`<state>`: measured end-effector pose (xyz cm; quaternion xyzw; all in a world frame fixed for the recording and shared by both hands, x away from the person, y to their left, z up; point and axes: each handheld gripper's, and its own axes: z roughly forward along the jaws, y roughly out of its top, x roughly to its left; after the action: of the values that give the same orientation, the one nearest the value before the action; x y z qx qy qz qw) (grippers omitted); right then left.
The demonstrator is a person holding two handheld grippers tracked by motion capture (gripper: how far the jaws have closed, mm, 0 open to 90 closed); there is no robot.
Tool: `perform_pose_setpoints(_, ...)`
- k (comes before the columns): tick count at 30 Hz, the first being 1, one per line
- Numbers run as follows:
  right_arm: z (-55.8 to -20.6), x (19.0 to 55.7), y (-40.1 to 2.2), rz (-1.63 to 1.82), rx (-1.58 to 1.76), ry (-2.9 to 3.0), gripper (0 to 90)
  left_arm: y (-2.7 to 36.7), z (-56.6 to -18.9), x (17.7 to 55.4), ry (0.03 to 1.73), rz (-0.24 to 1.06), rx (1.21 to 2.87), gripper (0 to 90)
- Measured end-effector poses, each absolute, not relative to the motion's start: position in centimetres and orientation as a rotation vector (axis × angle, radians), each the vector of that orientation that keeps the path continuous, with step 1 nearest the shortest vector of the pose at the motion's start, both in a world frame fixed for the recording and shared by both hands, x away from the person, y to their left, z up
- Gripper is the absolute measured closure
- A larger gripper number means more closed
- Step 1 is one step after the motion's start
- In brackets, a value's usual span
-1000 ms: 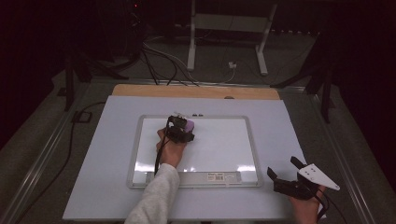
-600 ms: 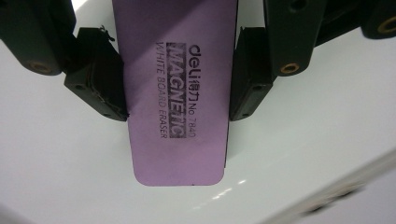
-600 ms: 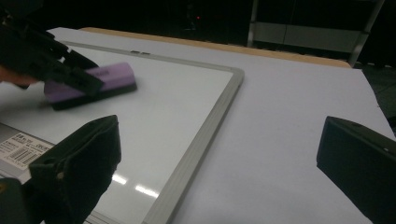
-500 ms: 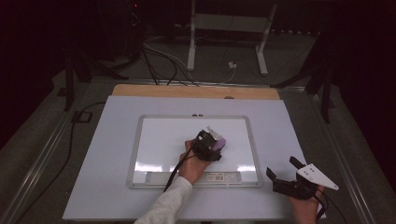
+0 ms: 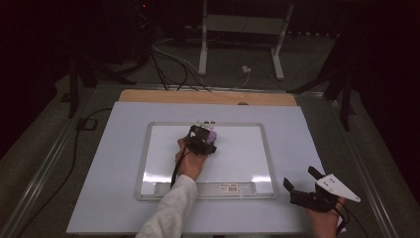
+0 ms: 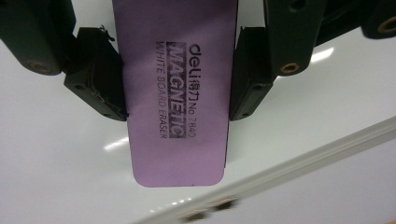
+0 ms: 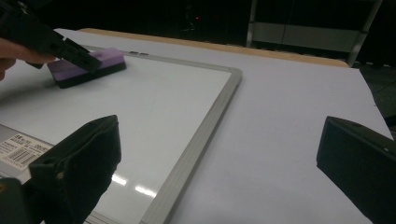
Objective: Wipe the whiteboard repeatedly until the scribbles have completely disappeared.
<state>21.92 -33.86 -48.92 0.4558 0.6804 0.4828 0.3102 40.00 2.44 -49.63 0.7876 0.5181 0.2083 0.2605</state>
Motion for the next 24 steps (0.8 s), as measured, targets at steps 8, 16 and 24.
perform_pose_setpoints(8,-48.9,21.9,-33.9,1.277,1.207,1.795,0.0,5.0,-49.6,40.5,1.529,0.6,2.069,41.6)
perform_pose_setpoints(16,-48.9,21.9,-33.9,1.277,1.207,1.793,0.1,6.4,-49.6,39.8,1.55,0.611,2.057,41.6)
perform_pose_setpoints(24,-48.9,21.9,-33.8,1.276,1.207,1.795,0.0,7.7,-49.8,39.0,1.561,0.629,2.029,41.5)
